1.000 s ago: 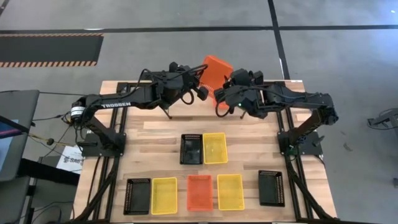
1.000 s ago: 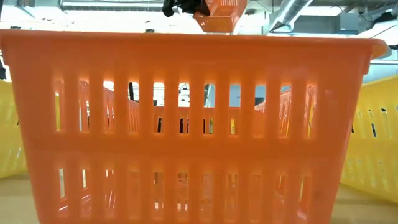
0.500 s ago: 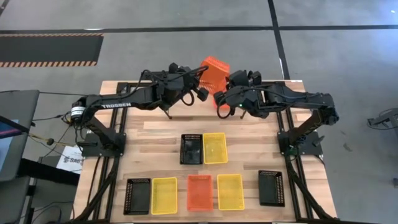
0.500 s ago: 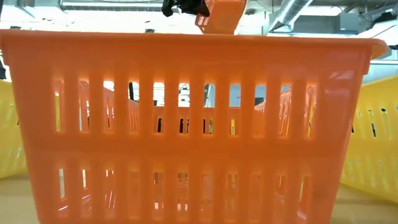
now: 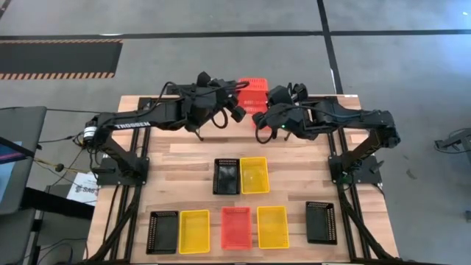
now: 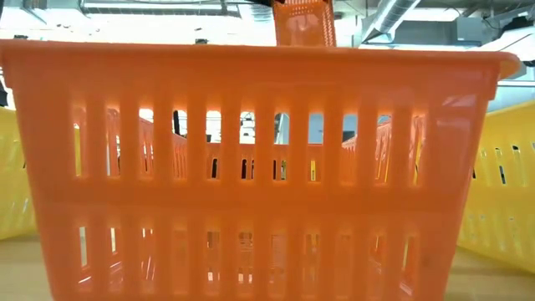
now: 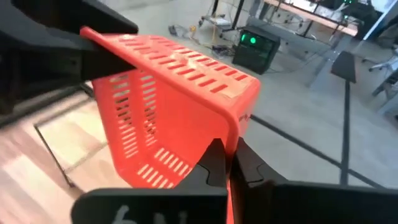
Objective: Stack baskets on shelf by color
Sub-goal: Stack the top orange bin on top of the other orange bin on the shelf
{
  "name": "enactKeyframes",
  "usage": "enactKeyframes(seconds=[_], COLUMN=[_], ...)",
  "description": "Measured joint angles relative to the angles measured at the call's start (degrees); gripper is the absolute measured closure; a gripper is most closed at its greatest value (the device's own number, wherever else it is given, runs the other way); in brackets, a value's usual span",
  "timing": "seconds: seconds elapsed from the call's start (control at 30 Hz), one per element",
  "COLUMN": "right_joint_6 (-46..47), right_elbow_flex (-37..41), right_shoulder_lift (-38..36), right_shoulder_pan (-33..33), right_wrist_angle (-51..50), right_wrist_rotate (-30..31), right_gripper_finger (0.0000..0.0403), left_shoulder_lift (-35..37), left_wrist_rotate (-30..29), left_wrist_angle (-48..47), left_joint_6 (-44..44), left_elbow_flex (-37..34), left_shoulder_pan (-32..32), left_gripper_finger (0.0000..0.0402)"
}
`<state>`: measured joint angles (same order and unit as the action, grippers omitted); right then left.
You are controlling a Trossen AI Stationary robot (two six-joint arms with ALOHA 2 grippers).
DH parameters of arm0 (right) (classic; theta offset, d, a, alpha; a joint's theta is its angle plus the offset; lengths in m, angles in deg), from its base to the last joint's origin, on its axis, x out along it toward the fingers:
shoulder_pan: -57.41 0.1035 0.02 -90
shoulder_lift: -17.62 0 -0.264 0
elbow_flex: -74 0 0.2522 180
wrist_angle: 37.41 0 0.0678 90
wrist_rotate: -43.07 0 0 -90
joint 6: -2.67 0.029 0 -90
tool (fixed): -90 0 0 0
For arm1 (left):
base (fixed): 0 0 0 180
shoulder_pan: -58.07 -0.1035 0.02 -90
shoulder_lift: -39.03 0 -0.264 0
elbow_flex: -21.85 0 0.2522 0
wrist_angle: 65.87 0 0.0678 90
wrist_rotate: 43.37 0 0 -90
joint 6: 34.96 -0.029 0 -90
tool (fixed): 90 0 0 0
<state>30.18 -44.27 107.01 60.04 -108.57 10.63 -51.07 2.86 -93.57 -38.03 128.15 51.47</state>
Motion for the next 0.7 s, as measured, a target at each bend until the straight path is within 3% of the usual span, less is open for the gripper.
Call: enactKeyframes(seconds=[0.17, 0.33, 0.5, 0.7], right_joint_6=[-3.37, -0.32, 3.2, -1.46], right_elbow_flex=[0.0, 0.08, 0.02, -0.02], right_shoulder_lift=[-0.1, -0.3, -0.32, -0.27], right_shoulder_pan=[-0.03, -3.5, -8.98, -15.82], right_wrist_angle=[1.51, -9.53, -17.26, -14.9], right_wrist_rotate=[-1.25, -1.7, -2.65, -8.18], right_gripper_finger=[0.04, 0.04, 0.0401, 0.0401], left_shoulder_lift=[0.0, 1.88, 6.43, 11.22], left_wrist_rotate=[-8.69, -9.36, -12.57, -10.22], left_wrist_angle=[-9.28, -26.48, -38.05, -56.59], left_joint_6=[-1.41, 5.42, 14.62, 32.51], left_elbow_flex=[4.03, 8.8, 10.49, 10.45], left_shoulder_pan=[3.02, 6.25, 9.24, 12.06], left_gripper_finger=[0.02, 0.02, 0.0212, 0.0217])
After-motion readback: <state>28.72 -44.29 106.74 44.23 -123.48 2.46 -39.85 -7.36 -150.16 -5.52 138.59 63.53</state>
